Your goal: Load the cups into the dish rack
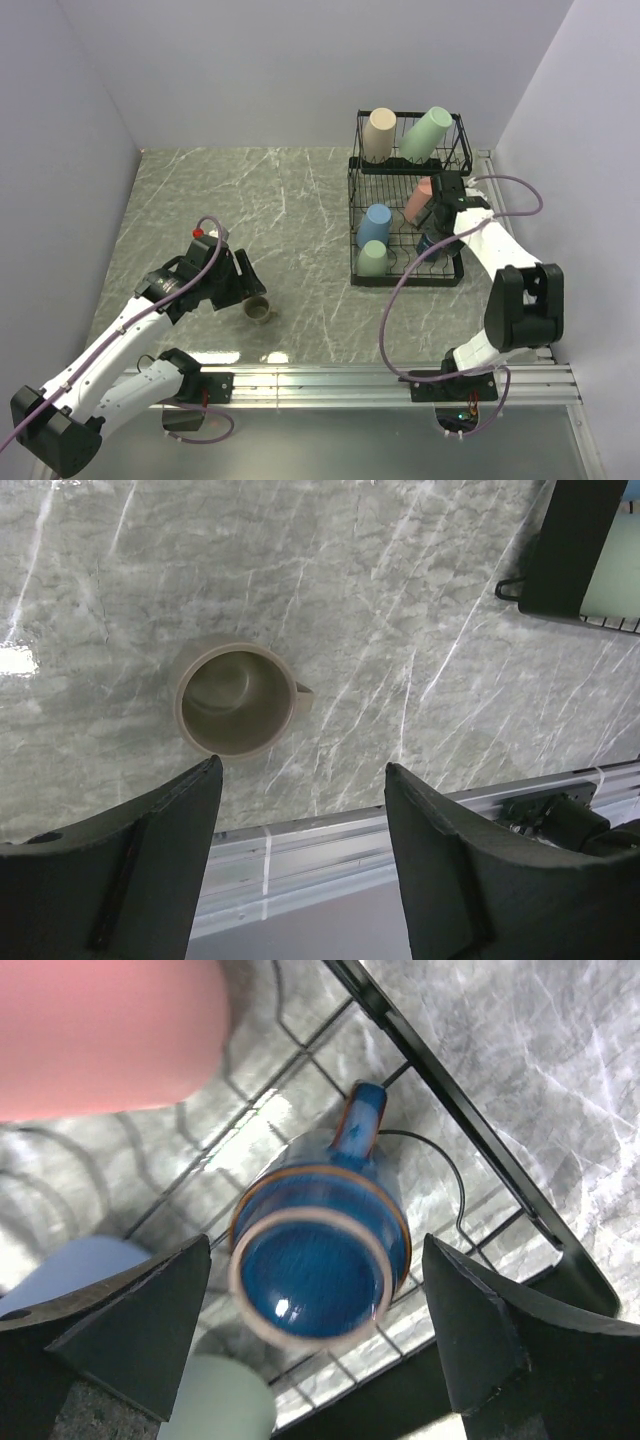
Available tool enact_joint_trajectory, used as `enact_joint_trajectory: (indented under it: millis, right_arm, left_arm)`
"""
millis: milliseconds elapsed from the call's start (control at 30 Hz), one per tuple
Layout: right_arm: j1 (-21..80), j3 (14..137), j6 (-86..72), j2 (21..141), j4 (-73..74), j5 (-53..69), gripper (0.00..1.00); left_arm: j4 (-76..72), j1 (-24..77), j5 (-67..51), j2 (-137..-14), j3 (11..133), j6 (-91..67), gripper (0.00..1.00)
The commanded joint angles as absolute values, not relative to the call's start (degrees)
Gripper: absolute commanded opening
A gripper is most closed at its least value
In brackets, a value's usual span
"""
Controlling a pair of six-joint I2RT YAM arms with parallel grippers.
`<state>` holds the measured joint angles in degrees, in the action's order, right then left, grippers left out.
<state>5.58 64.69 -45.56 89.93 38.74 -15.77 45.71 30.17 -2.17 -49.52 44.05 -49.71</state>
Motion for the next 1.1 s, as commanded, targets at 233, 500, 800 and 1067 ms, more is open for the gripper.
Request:
enact_joint_trajectory:
  millis: [233,500,800,1067]
  right_arm:
    - [5.45,64.51,-44.3,78.5,40.51,-16.44,0.96]
    - [5.63,63.19,-43.33,62.68,47.01,-14.24,0.99]
    - [5.45,66.7,-40.34,51.51,55.89,-15.56,1.0]
    - [5.54,65.4,-39.2,46.06,60.03,-15.03,1.0]
  left_arm:
    - [43.77,29.97,-4.48,-48.6,44.3,-46.5,0.71]
    - [42.19,30.06,-4.14,-53.69,43.68,-45.17,0.69]
    - [37.97,30.32,-4.4,-67.57,45.61,-44.65,0.66]
    - [36.04,32.96,-3.17,-72.95,46.06,-45.17,0.63]
